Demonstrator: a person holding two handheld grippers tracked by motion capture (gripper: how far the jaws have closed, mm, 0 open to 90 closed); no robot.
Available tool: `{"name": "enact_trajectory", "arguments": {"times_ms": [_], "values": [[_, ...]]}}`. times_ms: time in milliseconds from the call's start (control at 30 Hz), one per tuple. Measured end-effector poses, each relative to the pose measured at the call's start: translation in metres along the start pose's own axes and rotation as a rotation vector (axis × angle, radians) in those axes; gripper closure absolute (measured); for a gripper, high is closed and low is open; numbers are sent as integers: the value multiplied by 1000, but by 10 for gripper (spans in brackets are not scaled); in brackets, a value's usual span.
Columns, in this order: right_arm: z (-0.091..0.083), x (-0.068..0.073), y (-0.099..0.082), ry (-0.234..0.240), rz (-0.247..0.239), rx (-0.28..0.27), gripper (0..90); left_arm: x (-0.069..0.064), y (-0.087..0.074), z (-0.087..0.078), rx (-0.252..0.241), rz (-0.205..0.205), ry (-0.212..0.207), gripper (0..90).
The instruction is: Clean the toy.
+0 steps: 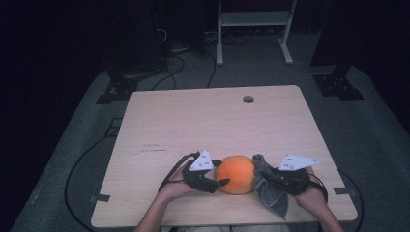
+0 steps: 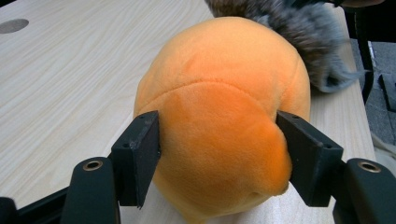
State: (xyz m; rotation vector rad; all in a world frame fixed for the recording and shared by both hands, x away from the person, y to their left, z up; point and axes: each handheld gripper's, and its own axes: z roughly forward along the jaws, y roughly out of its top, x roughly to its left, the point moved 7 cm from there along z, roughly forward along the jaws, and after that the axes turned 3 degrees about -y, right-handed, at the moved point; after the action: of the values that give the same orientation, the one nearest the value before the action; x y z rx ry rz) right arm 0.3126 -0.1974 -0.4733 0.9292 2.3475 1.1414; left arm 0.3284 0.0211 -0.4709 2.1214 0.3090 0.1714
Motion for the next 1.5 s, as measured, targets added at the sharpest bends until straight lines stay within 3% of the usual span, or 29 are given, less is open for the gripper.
{"name": "enact_trajectory", "arguments": {"times_ms": [167,233,300,367,433,500,567,633,733,833,867,900,933,967,1000,1033,1067,1133,1233,1267,1300,1367,1467,1500], "values": [[-12,5,11,24,-15,-56,732,2,-3,-2,9,-5,-7,323],[-10,6,10,37,-21,-55,732,3,-4,-2,11,-8,-14,318],[0,2,-1,49,-1,2,733,2,-5,-2,9,-14,-21,315],[5,-7,-12,17,3,65,735,2,-5,-2,14,-12,-21,314],[4,-10,-14,22,25,69,735,1,-5,-2,16,-8,-16,311],[-5,-7,-2,48,32,7,734,-1,-5,-1,21,3,-21,309],[-13,3,13,90,14,-56,731,-1,-5,0,20,4,-24,307],[-15,12,22,119,-7,-76,730,0,-5,0,18,-1,-27,304],[-1,21,15,106,-75,-8,729,-2,-3,-1,9,-10,-57,269],[-1,23,12,110,-77,3,729,-4,3,-4,-8,-39,-85,179],[-3,23,11,112,-76,2,728,-4,10,-6,-42,-112,-99,136],[-3,23,10,120,-76,2,728,-1,12,-4,-39,-137,-75,99],[-3,23,10,120,-76,2,728,-1,12,-4,-39,-137,-75,90],[-4,25,9,130,-75,4,727,1,10,4,16,-148,-20,59],[-4,25,9,130,-75,4,727,1,10,4,16,-148,-20,44],[-4,25,9,129,-76,6,726,-1,6,11,26,-185,-59,52],[-4,25,9,129,-79,9,726,-3,4,13,28,-195,-87,78],[-6,24,8,136,-74,14,726,-5,4,14,18,-182,-95,221],[-13,21,8,133,-72,13,726,-12,22,6,-80,-2,2,374],[-17,19,9,122,-72,10,727,-12,22,6,-80,-2,2,377],[-19,17,11,115,-65,-3,727,-14,29,8,-89,94,50,373],[-22,15,18,94,-58,-32,728,-15,24,15,-42,181,76,349],[-18,18,26,68,-73,-53,729,-17,18,19,-32,193,44,248],[-11,28,32,72,-107,-54,730,-11,18,15,-34,119,51,191]]}}
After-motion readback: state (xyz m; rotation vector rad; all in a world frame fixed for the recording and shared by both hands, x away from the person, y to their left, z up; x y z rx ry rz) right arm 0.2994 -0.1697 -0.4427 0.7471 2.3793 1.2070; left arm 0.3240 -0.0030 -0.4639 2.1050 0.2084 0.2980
